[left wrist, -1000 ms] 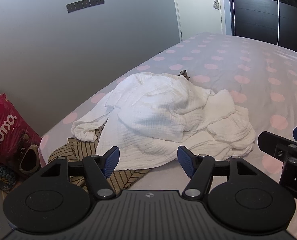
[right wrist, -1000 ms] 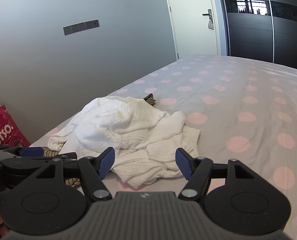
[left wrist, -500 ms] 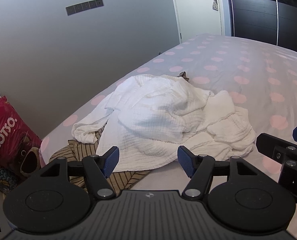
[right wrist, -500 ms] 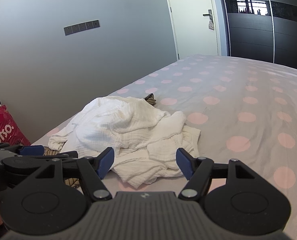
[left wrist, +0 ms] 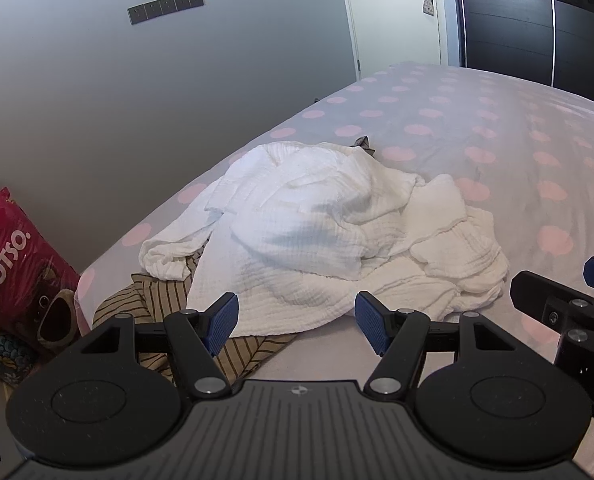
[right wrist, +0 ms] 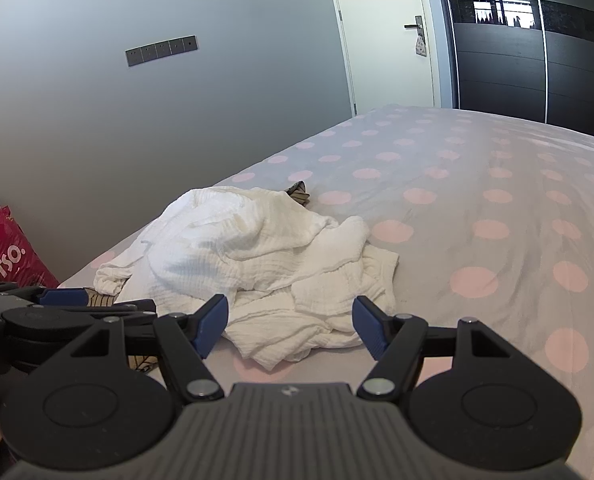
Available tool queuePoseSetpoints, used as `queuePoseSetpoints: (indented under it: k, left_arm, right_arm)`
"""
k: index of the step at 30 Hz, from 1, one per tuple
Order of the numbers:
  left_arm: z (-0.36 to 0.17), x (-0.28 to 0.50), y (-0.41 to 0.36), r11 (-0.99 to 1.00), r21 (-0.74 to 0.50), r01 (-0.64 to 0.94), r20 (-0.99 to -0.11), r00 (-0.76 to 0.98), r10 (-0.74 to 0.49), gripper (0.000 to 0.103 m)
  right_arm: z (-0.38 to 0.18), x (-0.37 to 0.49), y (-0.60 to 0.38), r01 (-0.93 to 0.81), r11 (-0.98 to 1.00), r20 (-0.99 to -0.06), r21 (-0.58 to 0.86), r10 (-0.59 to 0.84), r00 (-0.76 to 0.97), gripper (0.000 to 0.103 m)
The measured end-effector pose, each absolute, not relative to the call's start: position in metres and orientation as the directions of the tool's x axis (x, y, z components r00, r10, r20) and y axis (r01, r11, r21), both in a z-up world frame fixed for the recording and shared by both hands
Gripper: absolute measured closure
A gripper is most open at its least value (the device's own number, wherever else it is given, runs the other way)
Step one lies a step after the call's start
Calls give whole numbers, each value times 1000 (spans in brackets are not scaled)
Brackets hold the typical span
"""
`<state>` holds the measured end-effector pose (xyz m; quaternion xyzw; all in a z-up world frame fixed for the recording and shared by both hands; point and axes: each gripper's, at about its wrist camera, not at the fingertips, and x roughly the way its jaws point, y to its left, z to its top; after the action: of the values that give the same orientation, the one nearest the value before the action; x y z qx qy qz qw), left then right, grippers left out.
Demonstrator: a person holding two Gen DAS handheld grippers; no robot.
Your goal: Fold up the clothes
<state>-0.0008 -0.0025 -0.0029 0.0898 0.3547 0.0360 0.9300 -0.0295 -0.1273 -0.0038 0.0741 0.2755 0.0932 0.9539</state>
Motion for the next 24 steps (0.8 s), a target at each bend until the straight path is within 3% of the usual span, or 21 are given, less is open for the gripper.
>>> queuePoseSetpoints:
  k: [24]
  left_arm:
    - [-3, -2, -6, 980, 199, -3, -661, 738, 137, 40]
  right_arm:
    - [-3, -31, -124, -138, 973, -515, 186, 216, 829, 32]
